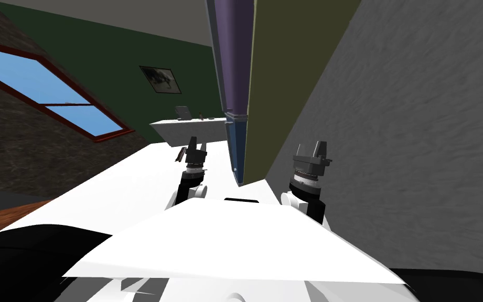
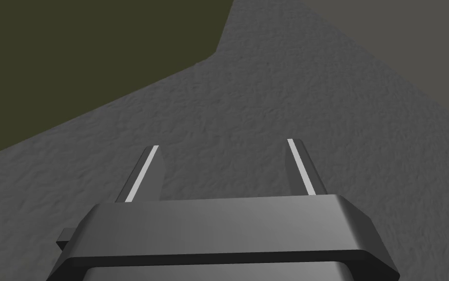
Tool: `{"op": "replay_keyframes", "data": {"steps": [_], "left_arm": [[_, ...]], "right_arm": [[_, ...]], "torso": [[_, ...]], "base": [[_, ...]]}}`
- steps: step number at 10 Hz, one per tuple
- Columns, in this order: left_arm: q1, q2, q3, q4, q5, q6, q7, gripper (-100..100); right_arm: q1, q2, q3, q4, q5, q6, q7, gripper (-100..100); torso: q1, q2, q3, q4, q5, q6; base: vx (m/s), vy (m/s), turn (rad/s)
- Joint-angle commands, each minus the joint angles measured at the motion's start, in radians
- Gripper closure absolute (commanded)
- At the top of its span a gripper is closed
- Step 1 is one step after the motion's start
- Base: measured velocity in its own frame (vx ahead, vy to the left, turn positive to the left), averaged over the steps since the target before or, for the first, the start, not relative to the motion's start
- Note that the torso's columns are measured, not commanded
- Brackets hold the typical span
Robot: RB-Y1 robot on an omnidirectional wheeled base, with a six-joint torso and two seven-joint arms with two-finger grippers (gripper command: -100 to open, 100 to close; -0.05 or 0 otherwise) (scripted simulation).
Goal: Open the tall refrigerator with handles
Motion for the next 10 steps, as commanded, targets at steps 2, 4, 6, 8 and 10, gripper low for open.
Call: {"op": "replay_keyframes", "data": {"steps": [2, 4, 6, 8, 10], "left_arm": [[0.0, 0.0, 0.0, 0.0, 0.0, 0.0, 0.0, 0], [-0.022, 0.038, 0.006, -0.006, 0.0, 0.032, -0.003, -100], [-0.053, 0.066, 0.015, -0.014, 0.0, 0.078, -0.007, -100], [-0.096, 0.089, 0.028, -0.025, 0.001, 0.136, -0.013, -100], [-0.148, 0.108, 0.044, -0.038, 0.002, 0.198, -0.02, -100]], "right_arm": [[0.0, 0.0, 0.0, 0.0, 0.0, 0.0, 0.0, 0], [0.0, 0.0, 0.0, 0.0, 0.0, 0.0, 0.0, 0], [0.0, 0.0, 0.0, 0.0, 0.0, 0.0, 0.0, 0], [0.0, 0.0, 0.0, 0.0, 0.0, 0.0, 0.0, 0], [0.0, 0.0, 0.0, 0.0, 0.0, 0.0, 0.0, 0]], "torso": [[0.0, 0.148, -0.295, 0.148, 0.0, 0.0], [0.0, 0.295, -0.59, 0.295, 0.0, 0.0], [-0.002, 0.338, -0.679, 0.338, -0.001, 0.0], [0.0, 0.341, -0.684, 0.342, 0.0, 0.0], [-0.001, 0.342, -0.684, 0.342, 0.0, 0.0]], "base": [[0.0, 0.0, 0.0], [0.008, -0.015, 0.044], [0.016, -0.064, 0.106], [0.021, -0.065, 0.094], [0.022, -0.094, 0.172]]}}
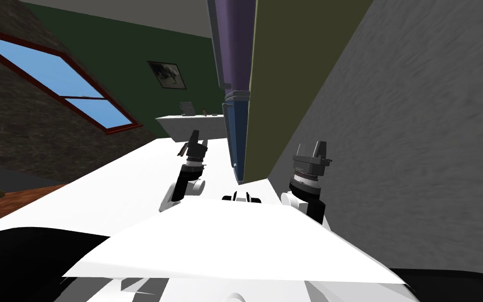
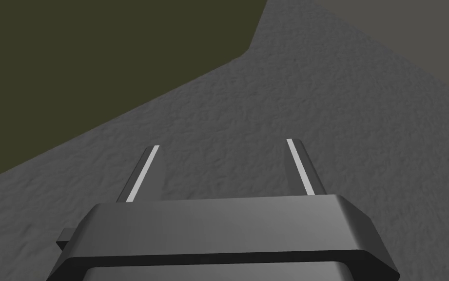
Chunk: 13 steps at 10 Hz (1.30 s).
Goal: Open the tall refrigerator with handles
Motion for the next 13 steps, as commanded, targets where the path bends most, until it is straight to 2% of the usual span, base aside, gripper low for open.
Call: {"op": "replay_keyframes", "data": {"steps": [1, 2, 3, 4, 5, 6, 7, 8, 9, 10, 11, 12, 13], "left_arm": [[-0.04, 0.015, 0.011, -0.011, 0.0, 0.067, -0.007, -100], [-0.069, 0.023, 0.02, -0.018, 0.001, 0.1, -0.011, -100], [-0.069, 0.023, 0.02, -0.018, 0.001, 0.108, -0.011, -100], [-0.1, 0.03, 0.03, -0.026, 0.001, 0.149, -0.015, -100], [-0.1, 0.03, 0.03, -0.026, 0.001, 0.152, -0.015, -100], [-0.132, 0.036, 0.04, -0.034, 0.002, 0.193, -0.02, -100], [-0.132, 0.036, 0.04, -0.034, 0.002, 0.199, -0.02, -100], [-0.167, 0.041, 0.05, -0.041, 0.003, 0.235, -0.026, -100], [-0.167, 0.041, 0.05, -0.041, 0.003, 0.247, -0.026, -100], [-0.202, 0.045, 0.062, -0.049, 0.004, 0.279, -0.032, -100], [-0.202, 0.045, 0.062, -0.049, 0.004, 0.296, -0.032, -100], [-0.24, 0.049, 0.074, -0.057, 0.005, 0.331, -0.038, -100], [-0.24, 0.049, 0.074, -0.057, 0.005, 0.347, -0.038, -100]], "right_arm": [[0.0, 0.0, 0.0, 0.0, 0.0, 0.0, 0.0, 0], [0.0, 0.0, 0.0, 0.0, 0.0, 0.0, 0.0, 0], [0.0, 0.0, 0.0, 0.0, 0.0, 0.0, 0.0, 0], [0.0, 0.0, 0.0, 0.0, 0.0, 0.0, 0.0, 0], [0.0, 0.0, 0.0, 0.0, 0.0, 0.0, 0.0, 0], [0.0, 0.0, 0.0, 0.0, 0.0, 0.0, 0.0, 0], [0.0, 0.0, 0.0, 0.0, 0.0, 0.0, 0.0, 0], [0.0, 0.0, 0.0, 0.0, 0.0, 0.0, 0.0, 0], [0.0, 0.0, 0.0, 0.0, 0.0, 0.0, 0.0, 0], [0.0, 0.0, 0.0, 0.0, 0.0, 0.0, 0.0, 0], [0.0, 0.0, 0.0, 0.0, 0.0, 0.0, 0.0, 0], [0.0, 0.0, 0.0, 0.0, 0.0, 0.0, 0.0, 0], [0.0, 0.0, 0.0, 0.0, 0.0, 0.0, 0.0, 0]], "torso": [[0.0, 0.0, 0.0, 0.0, 0.0, 0.0], [0.002, 0.001, 0.0, 0.0, 0.0, 0.001], [0.002, 0.001, 0.0, 0.0, 0.001, 0.0], [0.002, 0.0, 0.0, 0.0, 0.001, 0.0], [0.001, 0.0, 0.0, 0.0, 0.0, 0.0], [0.001, 0.0, 0.0, 0.0, 0.0, 0.0], [0.001, 0.0, 0.0, 0.0, 0.0, 0.0], [0.001, 0.0, 0.0, 0.0, 0.0, 0.0], [0.0, 0.0, 0.0, 0.0, 0.0, 0.0], [0.001, 0.0, 0.0, 0.0, 0.0, 0.0], [0.0, 0.0, 0.0, 0.0, 0.0, 0.0], [0.001, 0.0, 0.0, 0.0, 0.0, 0.0], [0.0, 0.0, 0.0, 0.0, 0.0, 0.0]], "base": [[0.012, -0.068, 0.028], [0.009, -0.058, 0.065], [0.009, -0.046, 0.056], [0.009, -0.058, 0.113], [0.01, -0.053, 0.056], [0.015, -0.053, 0.096], [0.009, -0.054, 0.065], [0.014, -0.062, 0.109], [0.017, -0.056, 0.053], [0.01, -0.066, 0.113], [0.011, -0.055, 0.048], [0.019, -0.066, 0.087], [0.023, -0.06, 0.074]]}}
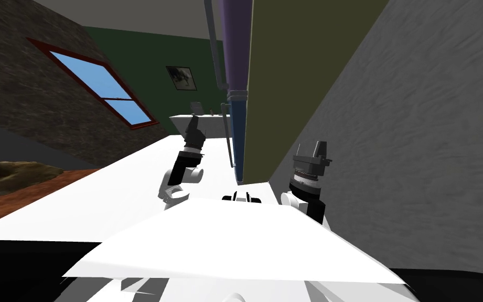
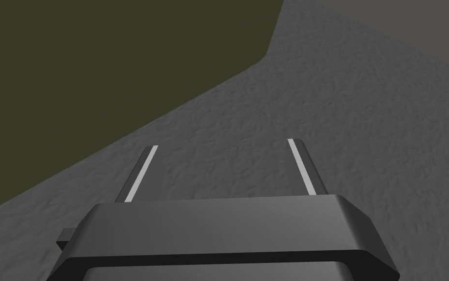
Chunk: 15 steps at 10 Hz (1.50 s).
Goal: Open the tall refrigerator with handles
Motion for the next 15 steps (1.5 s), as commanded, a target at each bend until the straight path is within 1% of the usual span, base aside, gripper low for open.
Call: {"op": "replay_keyframes", "data": {"steps": [1, 2, 3, 4, 5, 6, 7, 8, 9, 10, 11, 12, 13, 14, 15], "left_arm": [[-0.055, 0.005, 0.019, -0.009, 0.002, 0.073, -0.011, -100], [-0.055, 0.005, 0.019, -0.009, 0.002, 0.087, -0.011, -100], [-0.094, 0.009, 0.032, -0.017, 0.004, 0.122, -0.018, -100], [-0.094, 0.009, 0.032, -0.017, 0.004, 0.139, -0.018, -100], [-0.133, 0.012, 0.046, -0.024, 0.005, 0.174, -0.026, -100], [-0.133, 0.012, 0.046, -0.024, 0.005, 0.192, -0.026, -100], [-0.173, 0.015, 0.059, -0.031, 0.007, 0.225, -0.034, -100], [-0.173, 0.015, 0.059, -0.031, 0.007, 0.244, -0.034, -100], [-0.213, 0.019, 0.073, -0.038, 0.009, 0.276, -0.043, -100], [-0.213, 0.019, 0.073, -0.038, 0.009, 0.295, -0.043, -100], [-0.253, 0.023, 0.088, -0.044, 0.011, 0.331, -0.052, -100], [-0.253, 0.023, 0.088, -0.044, 0.011, 0.345, -0.052, -100], [-0.292, 0.027, 0.102, -0.049, 0.013, 0.384, -0.062, -100], [-0.292, 0.027, 0.102, -0.049, 0.013, 0.394, -0.062, -100], [-0.332, 0.031, 0.117, -0.054, 0.016, 0.429, -0.072, -100]], "right_arm": [[0.0, 0.0, 0.0, 0.0, 0.0, 0.0, 0.0, 0], [0.0, 0.0, 0.0, 0.0, 0.0, 0.0, 0.0, 0], [0.0, 0.0, 0.0, 0.0, 0.0, 0.0, 0.0, 0], [0.0, 0.0, 0.0, 0.0, 0.0, 0.0, 0.0, 0], [0.0, 0.0, 0.0, 0.0, 0.0, 0.0, 0.0, 0], [0.0, 0.0, 0.0, 0.0, 0.0, 0.0, 0.0, 0], [0.0, 0.0, 0.0, 0.0, 0.0, 0.0, 0.0, 0], [0.0, 0.0, 0.0, 0.0, 0.0, 0.0, 0.0, 0], [0.0, 0.0, 0.0, 0.0, 0.0, 0.0, 0.0, 0], [0.0, 0.0, 0.0, 0.0, 0.0, 0.0, 0.0, 0], [0.0, 0.0, 0.0, 0.0, 0.0, 0.0, 0.0, 0], [0.0, 0.0, 0.0, 0.0, 0.0, 0.0, 0.0, 0], [0.0, 0.0, 0.0, 0.0, 0.0, 0.0, 0.0, 0], [0.0, 0.0, 0.0, 0.0, 0.0, 0.0, 0.0, 0], [0.0, 0.0, 0.0, 0.0, 0.0, 0.0, 0.0, 0]], "torso": [[0.001, 0.0, 0.0, 0.0, 0.0, 0.0], [0.0, 0.0, 0.0, 0.0, 0.0, 0.0], [0.0, 0.0, 0.0, 0.0, 0.0, 0.0], [0.0, 0.0, 0.0, 0.0, 0.0, 0.0], [0.001, 0.001, 0.0, 0.0, 0.0, 0.0], [0.0, 0.001, 0.0, 0.0, 0.0, 0.0], [0.001, 0.0, 0.0, 0.0, 0.0, 0.0], [0.001, 0.0, 0.0, 0.0, 0.0, 0.0], [0.001, 0.0, 0.0, 0.0, 0.0, 0.0], [0.0, 0.0, 0.0, 0.0, 0.0, 0.0], [0.0, 0.001, 0.0, 0.0, 0.0, 0.0], [0.0, 0.001, 0.0, 0.0, 0.0, 0.0], [0.001, 0.0, 0.0, 0.0, 0.0, 0.0], [0.0, 0.0, 0.0, 0.0, 0.0, 0.0], [0.001, 0.0, 0.0, 0.0, 0.0, 0.0]], "base": [[0.021, -0.064, 0.137], [0.021, -0.061, 0.04], [0.027, -0.068, 0.074], [0.017, -0.06, 0.05], [0.019, -0.072, 0.102], [0.023, -0.061, 0.052], [0.033, -0.055, 0.101], [0.023, -0.051, 0.045], [0.03, -0.069, 0.082], [0.021, -0.059, 0.04], [0.019, -0.063, 0.078], [0.024, -0.058, 0.035], [0.035, -0.067, 0.068], [0.035, -0.057, 0.033], [0.034, -0.058, 0.053]]}}
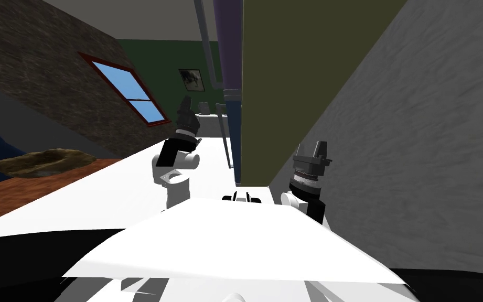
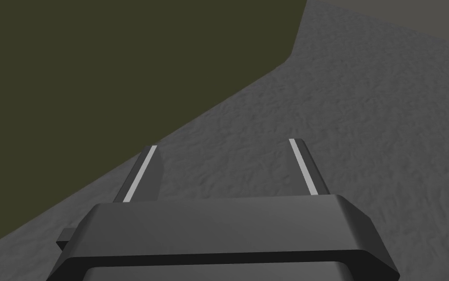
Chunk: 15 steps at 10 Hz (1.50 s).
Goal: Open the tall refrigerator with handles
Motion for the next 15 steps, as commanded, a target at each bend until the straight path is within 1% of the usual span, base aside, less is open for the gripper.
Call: {"op": "replay_keyframes", "data": {"steps": [1, 2, 3, 4, 5, 6, 7, 8, 9, 10, 11, 12, 13, 14, 15], "left_arm": [[-0.046, 0.006, 0.018, -0.008, 0.004, 0.064, -0.011, -100], [-0.086, 0.01, 0.033, -0.012, 0.007, 0.102, -0.021, -100], [-0.086, 0.01, 0.033, -0.012, 0.007, 0.111, -0.021, -100], [-0.125, 0.013, 0.048, -0.016, 0.009, 0.147, -0.032, -100], [-0.125, 0.013, 0.048, -0.016, 0.009, 0.156, -0.032, -100], [-0.163, 0.014, 0.063, -0.019, 0.012, 0.196, -0.043, -100], [-0.163, 0.014, 0.063, -0.019, 0.012, 0.2, -0.043, -100], [-0.201, 0.015, 0.078, -0.022, 0.015, 0.24, -0.054, -100], [-0.201, 0.015, 0.078, -0.022, 0.015, 0.243, -0.054, -100], [-0.238, 0.015, 0.093, -0.024, 0.019, 0.283, -0.066, -100], [-0.272, 0.013, 0.108, -0.026, 0.022, 0.309, -0.077, -100], [-0.274, 0.013, 0.108, -0.026, 0.022, 0.323, -0.077, -100], [-0.308, 0.01, 0.122, -0.028, 0.025, 0.354, -0.088, -100], [-0.308, 0.01, 0.122, -0.028, 0.025, 0.36, -0.088, -100], [-0.341, 0.006, 0.136, -0.029, 0.028, 0.395, -0.099, -100]], "right_arm": [[0.0, 0.0, 0.0, 0.0, 0.0, 0.0, 0.0, 0], [0.0, 0.0, 0.0, 0.0, 0.0, 0.0, 0.0, 0], [0.0, 0.0, 0.0, 0.0, 0.0, 0.0, 0.0, 0], [0.0, 0.0, 0.0, 0.0, 0.0, 0.0, 0.0, 0], [0.0, 0.0, 0.0, 0.0, 0.0, 0.0, 0.0, 0], [0.0, 0.0, 0.0, 0.0, 0.0, 0.0, 0.0, 0], [0.0, 0.0, 0.0, 0.0, 0.0, 0.0, 0.0, 0], [0.0, 0.0, 0.0, 0.0, 0.0, 0.0, 0.0, 0], [0.0, 0.0, 0.0, 0.0, 0.0, 0.0, 0.0, 0], [0.0, 0.0, 0.0, 0.0, 0.0, 0.0, 0.0, 0], [0.0, 0.0, 0.0, 0.0, 0.0, 0.0, 0.0, 0], [0.0, 0.0, 0.0, 0.0, 0.0, 0.0, 0.0, 0], [0.0, 0.0, 0.0, 0.0, 0.0, 0.0, 0.0, 0], [0.0, 0.0, 0.0, 0.0, 0.0, 0.0, 0.0, 0], [0.0, 0.0, 0.0, 0.0, 0.0, 0.0, 0.0, 0]], "torso": [[0.0, 0.0, 0.0, 0.0, 0.0, 0.0], [0.0, 0.001, 0.001, 0.0, 0.0, 0.0], [0.0, 0.0, 0.0, 0.0, 0.0, 0.0], [0.0, 0.0, 0.0, 0.0, 0.0, 0.0], [-0.001, 0.0, 0.0, 0.0, 0.0, 0.0], [0.0, 0.0, 0.0, 0.0, 0.0, 0.0], [0.0, 0.0, 0.0, 0.0, 0.0, 0.0], [0.0, 0.001, 0.0, 0.0, 0.0, 0.0], [0.0, 0.001, 0.0, 0.0, 0.0, 0.0], [0.0, 0.001, 0.001, 0.0, 0.0, 0.0], [-0.001, 0.001, 0.0, 0.0, 0.0, 0.0], [-0.002, 0.0, 0.0, 0.0, -0.001, 0.0], [0.0, 0.0, 0.0, 0.0, 0.0, 0.0], [0.001, 0.0, 0.0, 0.0, 0.0, 0.0], [0.001, 0.001, 0.001, 0.0, 0.0, 0.0]], "base": [[0.023, -0.051, 0.03], [0.034, -0.056, 0.047], [0.032, -0.047, 0.03], [0.035, -0.061, 0.04], [0.04, -0.05, 0.021], [0.05, -0.049, 0.031], [0.037, -0.04, 0.019], [0.041, -0.049, 0.024], [0.035, -0.045, 0.016], [0.038, -0.053, 0.015], [0.058, -0.077, 0.02], [0.053, -0.057, 0.01], [0.055, -0.046, 0.004], [0.046, -0.033, 0.002], [0.054, -0.037, -0.001]]}}
